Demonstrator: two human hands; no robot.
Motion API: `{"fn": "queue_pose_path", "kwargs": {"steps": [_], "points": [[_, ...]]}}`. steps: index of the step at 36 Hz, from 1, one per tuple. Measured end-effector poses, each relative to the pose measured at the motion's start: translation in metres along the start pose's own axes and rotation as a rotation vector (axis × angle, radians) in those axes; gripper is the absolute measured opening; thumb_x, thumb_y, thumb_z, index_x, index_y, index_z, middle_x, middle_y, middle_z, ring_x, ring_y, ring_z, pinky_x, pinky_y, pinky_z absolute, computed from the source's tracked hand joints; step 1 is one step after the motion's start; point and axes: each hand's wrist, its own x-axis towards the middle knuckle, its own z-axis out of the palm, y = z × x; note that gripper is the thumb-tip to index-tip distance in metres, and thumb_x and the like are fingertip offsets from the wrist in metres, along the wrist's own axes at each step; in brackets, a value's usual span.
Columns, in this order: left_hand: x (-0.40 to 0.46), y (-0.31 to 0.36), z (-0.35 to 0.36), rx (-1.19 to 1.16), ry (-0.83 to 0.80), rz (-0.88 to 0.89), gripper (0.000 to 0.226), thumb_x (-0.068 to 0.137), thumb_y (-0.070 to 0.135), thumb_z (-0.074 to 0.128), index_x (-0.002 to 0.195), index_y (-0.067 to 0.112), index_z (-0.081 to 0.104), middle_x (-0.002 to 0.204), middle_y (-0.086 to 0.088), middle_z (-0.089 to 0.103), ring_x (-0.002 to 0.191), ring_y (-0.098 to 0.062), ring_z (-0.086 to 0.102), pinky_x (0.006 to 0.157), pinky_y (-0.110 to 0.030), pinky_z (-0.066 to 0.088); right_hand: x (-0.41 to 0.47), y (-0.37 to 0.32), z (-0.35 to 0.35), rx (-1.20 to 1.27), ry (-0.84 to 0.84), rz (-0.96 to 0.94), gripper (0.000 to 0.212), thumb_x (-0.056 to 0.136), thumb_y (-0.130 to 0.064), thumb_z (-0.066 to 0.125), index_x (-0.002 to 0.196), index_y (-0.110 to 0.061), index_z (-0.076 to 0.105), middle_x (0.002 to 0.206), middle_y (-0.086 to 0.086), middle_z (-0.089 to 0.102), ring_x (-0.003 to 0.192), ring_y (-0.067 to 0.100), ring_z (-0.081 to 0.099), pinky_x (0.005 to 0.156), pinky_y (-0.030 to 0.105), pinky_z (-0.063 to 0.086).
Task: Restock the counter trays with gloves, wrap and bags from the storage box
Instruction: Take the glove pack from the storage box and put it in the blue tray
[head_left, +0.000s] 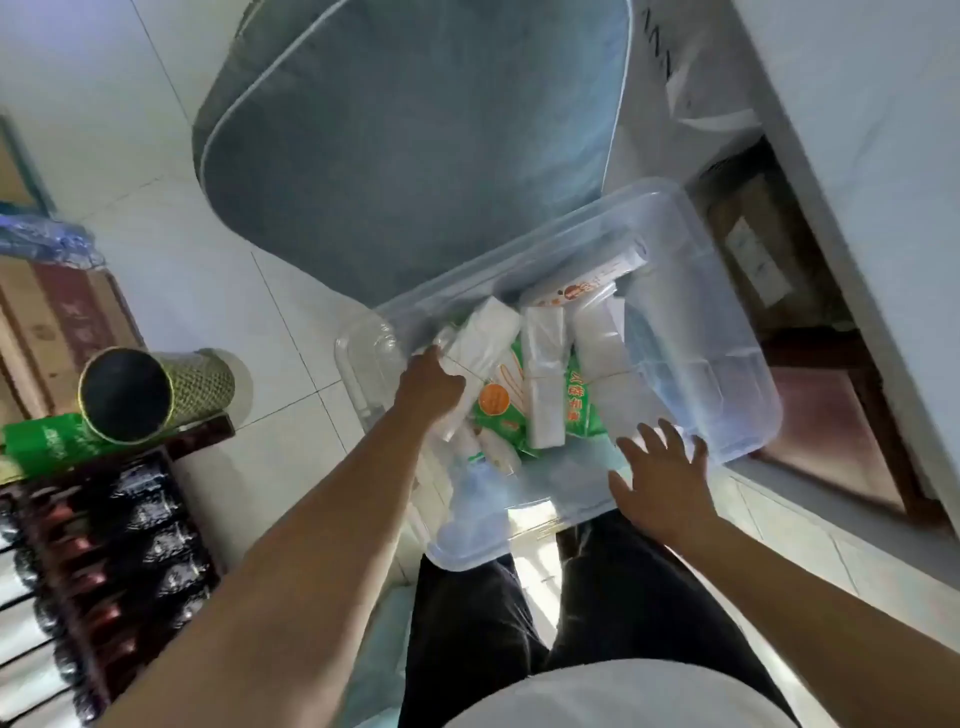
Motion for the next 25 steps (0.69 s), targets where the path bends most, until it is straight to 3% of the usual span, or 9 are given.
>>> {"fn": "queue_pose_path", "kwargs": {"steps": [2, 5, 6, 8, 11, 15, 19, 22, 25], "points": [[0.018, 0.0, -0.002, -0.008, 0.032, -0.002, 0.063, 0.09, 0.016, 0.054, 0.15, 0.012, 0.035, 0.141, -0.015, 0.053, 0.125, -0.034, 0.053, 0.098, -0.037, 0.047, -0.002, 0.002, 0.005, 0.095, 0.086, 0.059, 0.047, 0.085, -0.039, 0.066, 0.125, -0.015, 0.065, 0.143, 0.017, 0.051, 0.141, 0.038, 0.035, 0.112, 0.062, 0.023], [0.046, 0.003, -0.004, -0.092, 0.027, -0.069, 0.055, 0.09, 0.01, 0.055, 0.144, 0.009, 0.042, 0.122, -0.013, 0.06, 0.1, -0.025, 0.059, 0.065, -0.02, 0.045, -0.004, 0.001, 0.009, 0.082, 0.138, 0.118, 0.052, 0.082, -0.04, 0.069, 0.129, -0.016, 0.062, 0.148, 0.018, 0.046, 0.144, 0.039, 0.029, 0.112, 0.062, 0.021], [0.054, 0.004, -0.002, -0.111, 0.01, -0.094, 0.054, 0.09, 0.01, 0.055, 0.143, 0.009, 0.043, 0.122, -0.013, 0.06, 0.098, -0.024, 0.06, 0.063, -0.02, 0.045, -0.003, 0.0, 0.011, 0.084, 0.14, 0.12, 0.054, 0.083, -0.04, 0.069, 0.131, -0.017, 0.061, 0.149, 0.018, 0.044, 0.146, 0.039, 0.027, 0.113, 0.062, 0.02], [0.068, 0.006, 0.001, -0.15, -0.019, -0.14, 0.056, 0.09, 0.011, 0.054, 0.144, 0.008, 0.042, 0.127, -0.014, 0.058, 0.108, -0.028, 0.06, 0.075, -0.029, 0.049, 0.0, 0.0, 0.012, 0.083, 0.144, 0.143, 0.055, 0.085, -0.042, 0.064, 0.135, -0.02, 0.057, 0.153, 0.015, 0.039, 0.148, 0.035, 0.021, 0.116, 0.06, 0.016], [0.081, 0.008, 0.004, -0.164, -0.045, -0.217, 0.047, 0.092, 0.014, 0.054, 0.137, 0.001, 0.049, 0.119, -0.015, 0.06, 0.111, -0.032, 0.06, 0.077, -0.034, 0.047, 0.0, -0.001, 0.013, 0.104, 0.112, 0.158, 0.055, 0.088, -0.043, 0.059, 0.138, -0.022, 0.053, 0.156, 0.013, 0.034, 0.15, 0.032, 0.015, 0.118, 0.057, 0.01], [0.08, 0.01, 0.002, -0.198, -0.012, -0.207, 0.039, 0.1, 0.017, 0.045, 0.13, -0.005, 0.057, 0.133, -0.023, 0.059, 0.123, -0.037, 0.056, 0.095, -0.039, 0.047, -0.001, -0.004, 0.009, 0.12, 0.125, 0.138, 0.054, 0.088, -0.042, 0.059, 0.138, -0.022, 0.052, 0.157, 0.013, 0.033, 0.15, 0.032, 0.016, 0.117, 0.058, 0.011], [0.055, 0.016, 0.002, -0.339, -0.049, -0.202, 0.038, 0.093, 0.015, 0.058, 0.129, 0.003, 0.06, 0.123, -0.019, 0.065, 0.11, -0.036, 0.065, 0.089, -0.04, 0.056, 0.0, -0.012, -0.004, 0.164, 0.134, 0.104, 0.052, 0.091, -0.045, 0.055, 0.138, -0.024, 0.051, 0.158, 0.01, 0.031, 0.15, 0.031, 0.015, 0.118, 0.057, 0.009], [0.024, 0.018, 0.008, -0.482, -0.09, -0.16, 0.041, 0.086, 0.009, 0.068, 0.127, 0.012, 0.062, 0.112, -0.011, 0.066, 0.088, -0.029, 0.068, 0.071, -0.04, 0.061, -0.002, -0.02, -0.013, 0.222, 0.178, 0.077, 0.048, 0.091, -0.043, 0.056, 0.135, -0.023, 0.054, 0.156, 0.01, 0.036, 0.149, 0.031, 0.019, 0.118, 0.056, 0.01], [-0.007, 0.021, 0.02, -0.532, -0.032, -0.083, 0.038, 0.086, 0.007, 0.07, 0.123, 0.009, 0.067, 0.113, -0.015, 0.07, 0.089, -0.03, 0.069, 0.081, -0.046, 0.061, -0.006, -0.026, -0.023, 0.36, 0.261, 0.061, 0.046, 0.09, -0.039, 0.061, 0.132, -0.021, 0.058, 0.151, 0.011, 0.043, 0.145, 0.032, 0.029, 0.118, 0.056, 0.013]]}}
